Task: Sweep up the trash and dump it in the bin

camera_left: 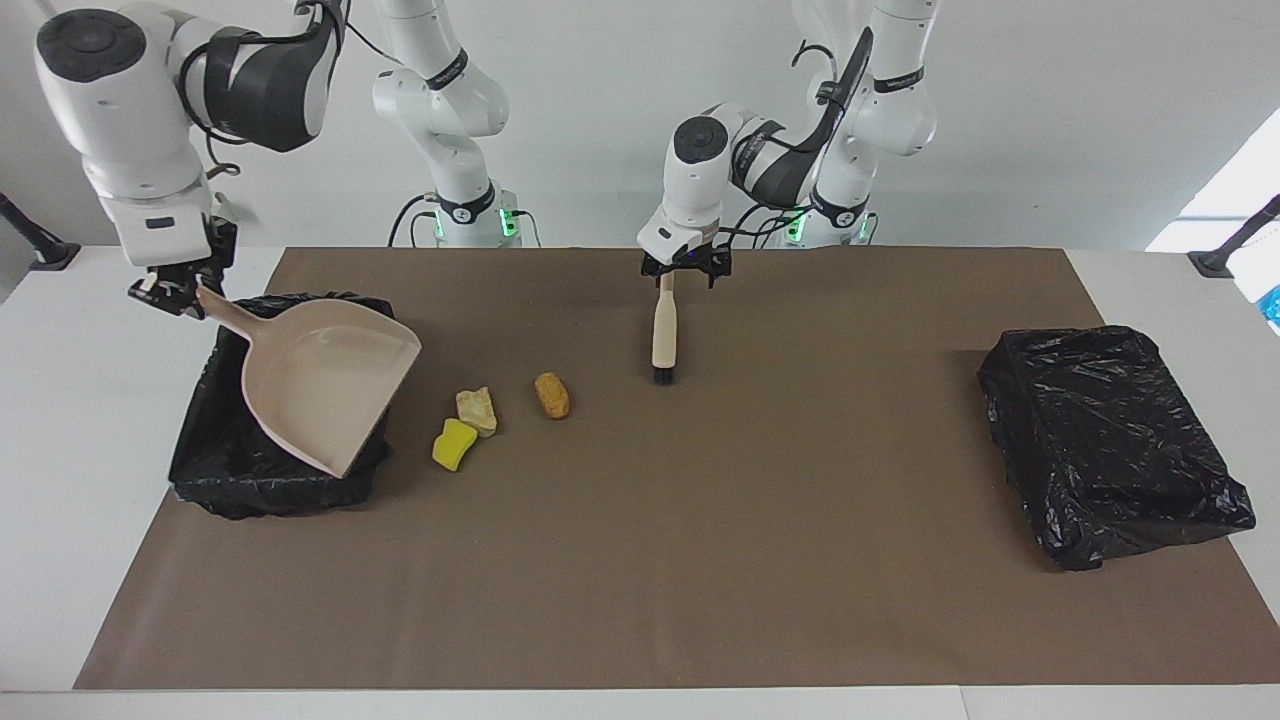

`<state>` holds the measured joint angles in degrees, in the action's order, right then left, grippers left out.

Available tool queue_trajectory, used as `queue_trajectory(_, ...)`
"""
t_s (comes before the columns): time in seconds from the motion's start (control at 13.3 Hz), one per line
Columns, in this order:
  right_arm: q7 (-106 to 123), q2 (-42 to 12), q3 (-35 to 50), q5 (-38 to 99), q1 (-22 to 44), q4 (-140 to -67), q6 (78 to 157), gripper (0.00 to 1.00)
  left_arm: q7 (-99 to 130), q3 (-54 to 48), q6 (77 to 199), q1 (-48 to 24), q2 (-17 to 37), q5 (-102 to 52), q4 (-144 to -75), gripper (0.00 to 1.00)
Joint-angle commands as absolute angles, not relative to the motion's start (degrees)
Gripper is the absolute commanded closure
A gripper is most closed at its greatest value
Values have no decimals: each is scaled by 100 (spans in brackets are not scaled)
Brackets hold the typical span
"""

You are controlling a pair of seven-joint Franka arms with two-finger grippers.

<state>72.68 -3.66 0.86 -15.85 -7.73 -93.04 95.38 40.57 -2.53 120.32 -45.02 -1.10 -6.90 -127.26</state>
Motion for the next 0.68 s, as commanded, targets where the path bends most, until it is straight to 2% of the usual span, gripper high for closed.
queue_trajectory(0.0, 6183, -438, 88, -1057, -450, -9518, 9509, 100, 4061, -264, 11743, -4028, -394, -554, -12498, 0)
queue_trajectory(0.23, 4856, -1027, 97, -522, 26, -9510, 9956, 100, 3614, -264, 11559, -3036, -904, -545, -12367, 0)
queue_trajectory(0.6, 2326, -1458, 97, -352, 1026, -9448, 11073, 100, 2244, -272, 11083, -1655, -905, -290, -12182, 0)
